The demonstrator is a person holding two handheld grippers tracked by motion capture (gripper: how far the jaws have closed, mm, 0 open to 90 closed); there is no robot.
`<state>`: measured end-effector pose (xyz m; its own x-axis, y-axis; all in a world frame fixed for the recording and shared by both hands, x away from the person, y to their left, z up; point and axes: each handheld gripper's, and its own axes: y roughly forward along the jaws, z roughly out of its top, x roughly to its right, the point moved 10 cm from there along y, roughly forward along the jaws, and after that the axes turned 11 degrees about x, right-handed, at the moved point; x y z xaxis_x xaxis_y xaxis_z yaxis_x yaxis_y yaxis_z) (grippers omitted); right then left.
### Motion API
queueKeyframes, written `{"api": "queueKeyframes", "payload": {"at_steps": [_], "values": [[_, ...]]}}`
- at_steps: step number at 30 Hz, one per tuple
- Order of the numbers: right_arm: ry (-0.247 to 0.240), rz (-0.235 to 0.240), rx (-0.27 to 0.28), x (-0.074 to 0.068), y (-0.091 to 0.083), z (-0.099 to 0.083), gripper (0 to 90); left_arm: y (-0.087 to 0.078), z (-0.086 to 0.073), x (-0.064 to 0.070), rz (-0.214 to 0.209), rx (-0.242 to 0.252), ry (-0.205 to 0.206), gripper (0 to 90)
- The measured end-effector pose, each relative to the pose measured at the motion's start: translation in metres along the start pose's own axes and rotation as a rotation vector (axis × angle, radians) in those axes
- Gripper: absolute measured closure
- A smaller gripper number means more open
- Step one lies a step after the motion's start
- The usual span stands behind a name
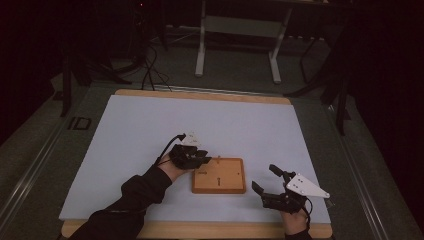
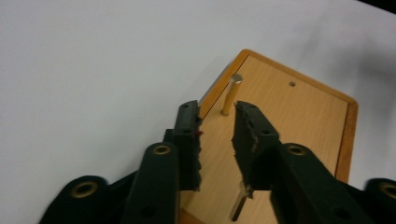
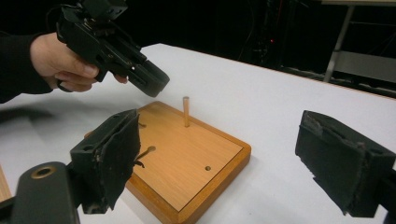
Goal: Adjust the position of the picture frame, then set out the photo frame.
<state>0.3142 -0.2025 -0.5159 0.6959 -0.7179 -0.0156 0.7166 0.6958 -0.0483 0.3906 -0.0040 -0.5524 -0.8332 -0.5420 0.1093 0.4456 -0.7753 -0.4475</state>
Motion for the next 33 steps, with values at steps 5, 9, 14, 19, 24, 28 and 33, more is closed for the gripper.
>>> {"api": "queueKeyframes", "payload": {"at_steps": [5,9,14,19,24,28,33], "values": [[0.011,0.004,-0.003,0.000,0.000,-0.001,14.0,0.002,0.001,0.008,-0.043,0.025,0.008,63.1],[0.008,0.007,-0.005,0.000,0.001,-0.001,14.1,0.005,-0.002,0.012,-0.077,0.030,0.002,60.9],[0.004,0.011,-0.010,-0.001,0.002,-0.002,14.0,0.013,-0.005,0.016,-0.089,0.022,0.015,57.0],[-0.009,0.005,-0.011,0.000,0.001,-0.001,14.0,0.019,-0.004,0.017,-0.074,0.017,0.037,52.9],[-0.012,0.007,-0.017,-0.001,0.002,-0.002,14.0,0.024,-0.003,0.020,-0.063,0.005,0.060,50.1],[-0.011,0.011,-0.019,-0.002,0.002,-0.002,14.0,0.031,-0.005,0.019,-0.036,-0.014,0.080,51.6],[-0.010,0.011,-0.019,-0.001,0.002,-0.002,14.0,0.036,-0.006,0.016,-0.025,-0.017,0.081,55.1]]}}
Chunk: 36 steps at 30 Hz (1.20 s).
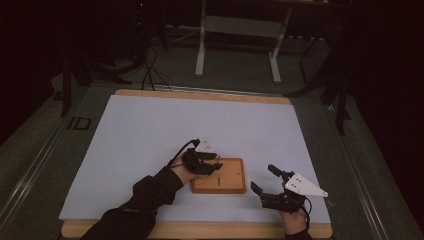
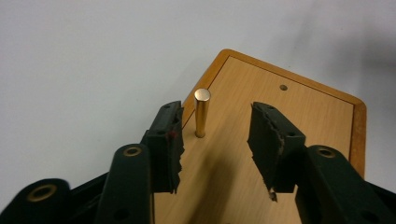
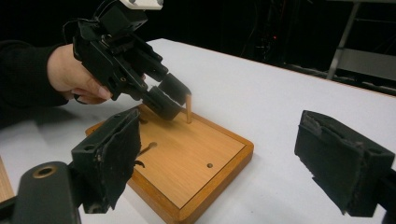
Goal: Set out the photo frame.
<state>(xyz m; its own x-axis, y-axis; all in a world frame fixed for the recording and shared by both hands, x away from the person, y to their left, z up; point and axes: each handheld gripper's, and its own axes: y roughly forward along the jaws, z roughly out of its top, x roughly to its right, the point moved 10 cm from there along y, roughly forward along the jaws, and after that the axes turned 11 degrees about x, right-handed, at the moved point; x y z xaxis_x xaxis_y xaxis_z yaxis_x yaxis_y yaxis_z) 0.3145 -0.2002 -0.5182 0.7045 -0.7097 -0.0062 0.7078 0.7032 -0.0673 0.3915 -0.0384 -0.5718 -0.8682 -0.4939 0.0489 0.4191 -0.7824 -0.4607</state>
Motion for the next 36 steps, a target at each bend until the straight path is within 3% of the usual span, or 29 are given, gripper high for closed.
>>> {"api": "queueKeyframes", "payload": {"at_steps": [13,24,36], "values": [[0.005,0.005,-0.002,0.000,0.000,-0.001,14.0,0.010,0.007,-0.007,0.029,0.004,0.002,71.8],[0.007,0.006,-0.008,-0.001,0.001,-0.002,14.0,0.010,0.006,-0.001,0.032,0.004,-0.001,76.1],[0.004,0.009,-0.014,-0.002,0.001,-0.003,14.0,0.013,0.008,-0.007,0.015,-0.005,0.006,83.5]]}}
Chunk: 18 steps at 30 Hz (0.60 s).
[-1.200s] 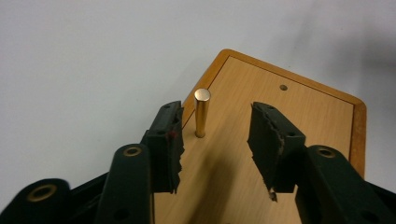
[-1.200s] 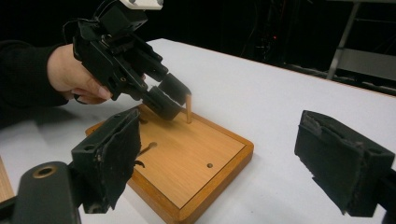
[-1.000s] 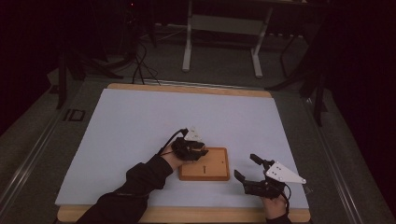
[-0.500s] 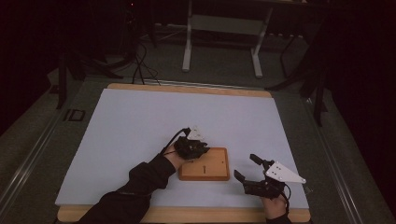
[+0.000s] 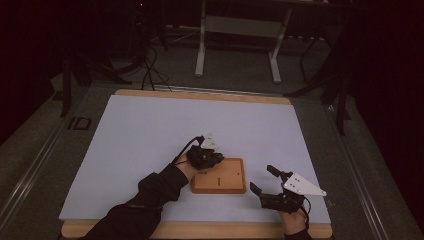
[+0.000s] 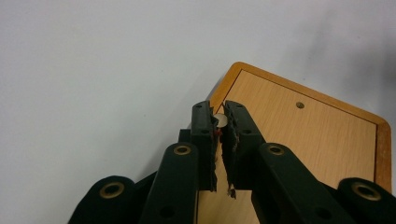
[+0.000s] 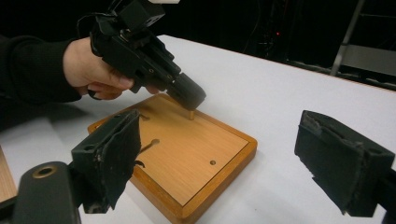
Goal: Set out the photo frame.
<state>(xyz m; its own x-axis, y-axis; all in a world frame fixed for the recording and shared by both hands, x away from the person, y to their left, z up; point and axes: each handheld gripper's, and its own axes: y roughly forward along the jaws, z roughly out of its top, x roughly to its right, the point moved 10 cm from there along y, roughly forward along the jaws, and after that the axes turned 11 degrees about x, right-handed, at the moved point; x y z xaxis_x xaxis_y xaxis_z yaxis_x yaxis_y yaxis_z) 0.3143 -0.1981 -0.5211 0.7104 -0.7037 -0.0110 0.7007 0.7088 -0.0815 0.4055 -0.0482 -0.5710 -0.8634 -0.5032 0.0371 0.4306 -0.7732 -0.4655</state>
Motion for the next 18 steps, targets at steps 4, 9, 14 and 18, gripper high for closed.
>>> {"api": "queueKeyframes", "payload": {"at_steps": [4,9,14,18], "values": [[-0.011,-0.008,-0.003,0.0006,0.0001,-0.0002,14.0,0.0002,-0.0001,-0.0026,-0.039,-0.006,-0.028,84.1],[-0.028,-0.032,-0.034,0.0028,0.0015,-0.0035,14.0,0.0013,0.0006,-0.0042,-0.072,-0.017,-0.036,84.2],[-0.041,-0.033,-0.053,0.0021,0.0031,-0.0051,14.0,0.0012,0.0009,-0.0051,-0.086,-0.041,-0.040,84.3],[-0.080,-0.022,-0.085,-0.0024,0.0050,-0.0062,14.7,0.0022,0.0029,-0.0036,-0.077,-0.089,-0.019,84.4]]}}
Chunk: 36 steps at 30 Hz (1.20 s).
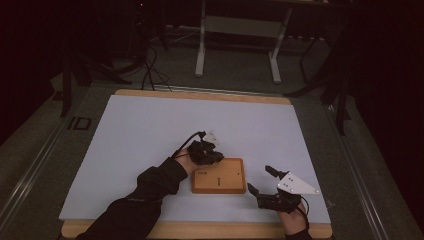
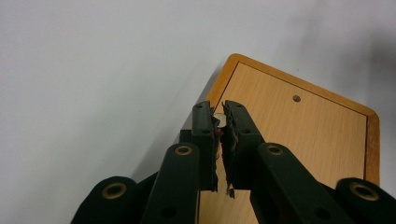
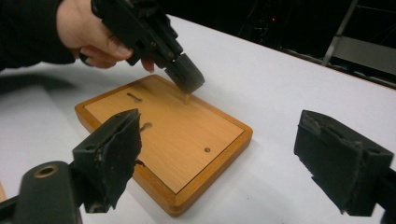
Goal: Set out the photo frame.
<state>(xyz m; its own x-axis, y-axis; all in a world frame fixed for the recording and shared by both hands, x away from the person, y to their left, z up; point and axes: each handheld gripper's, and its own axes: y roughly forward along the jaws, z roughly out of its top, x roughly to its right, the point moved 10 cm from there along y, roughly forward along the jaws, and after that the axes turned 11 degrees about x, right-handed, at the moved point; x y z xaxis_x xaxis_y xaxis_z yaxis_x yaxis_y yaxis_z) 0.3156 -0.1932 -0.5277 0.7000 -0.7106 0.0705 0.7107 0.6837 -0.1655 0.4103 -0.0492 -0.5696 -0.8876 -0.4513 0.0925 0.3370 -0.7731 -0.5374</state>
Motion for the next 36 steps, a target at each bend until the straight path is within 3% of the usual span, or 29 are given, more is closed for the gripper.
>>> {"api": "queueKeyframes", "payload": {"at_steps": [4,10,12,14,15,17,20,26,36], "values": [[-0.028,0.018,0.001,-0.004,0.000,0.002,17.2,0.000,0.000,-0.002,-0.035,-0.003,-0.023,84.4],[-0.018,0.102,-0.017,-0.009,0.000,0.003,21.6,0.000,0.001,-0.004,-0.082,-0.053,-0.018,84.4],[-0.003,0.127,-0.014,-0.008,0.000,0.004,17.6,0.000,0.001,-0.005,-0.099,-0.069,-0.020,84.4],[0.005,0.164,-0.050,-0.010,0.000,0.001,13.5,0.001,0.002,-0.006,-0.109,-0.080,-0.022,84.4],[-0.049,0.148,-0.080,-0.010,-0.001,-0.002,13.3,0.001,0.002,-0.006,-0.111,-0.082,-0.020,84.5],[-0.089,0.180,-0.112,-0.014,-0.002,-0.005,11.0,0.001,0.002,-0.007,-0.119,-0.080,-0.030,84.4],[-0.171,0.189,-0.152,-0.019,-0.002,-0.009,11.0,0.002,0.003,-0.009,-0.138,-0.078,-0.064,84.5],[-0.377,0.177,-0.249,-0.027,0.001,-0.021,13.0,0.004,0.004,-0.013,-0.138,-0.086,-0.078,84.5],[-0.682,0.159,-0.306,-0.037,0.009,-0.034,24.3,0.005,0.005,-0.016,-0.151,-0.086,-0.121,84.5]]}}
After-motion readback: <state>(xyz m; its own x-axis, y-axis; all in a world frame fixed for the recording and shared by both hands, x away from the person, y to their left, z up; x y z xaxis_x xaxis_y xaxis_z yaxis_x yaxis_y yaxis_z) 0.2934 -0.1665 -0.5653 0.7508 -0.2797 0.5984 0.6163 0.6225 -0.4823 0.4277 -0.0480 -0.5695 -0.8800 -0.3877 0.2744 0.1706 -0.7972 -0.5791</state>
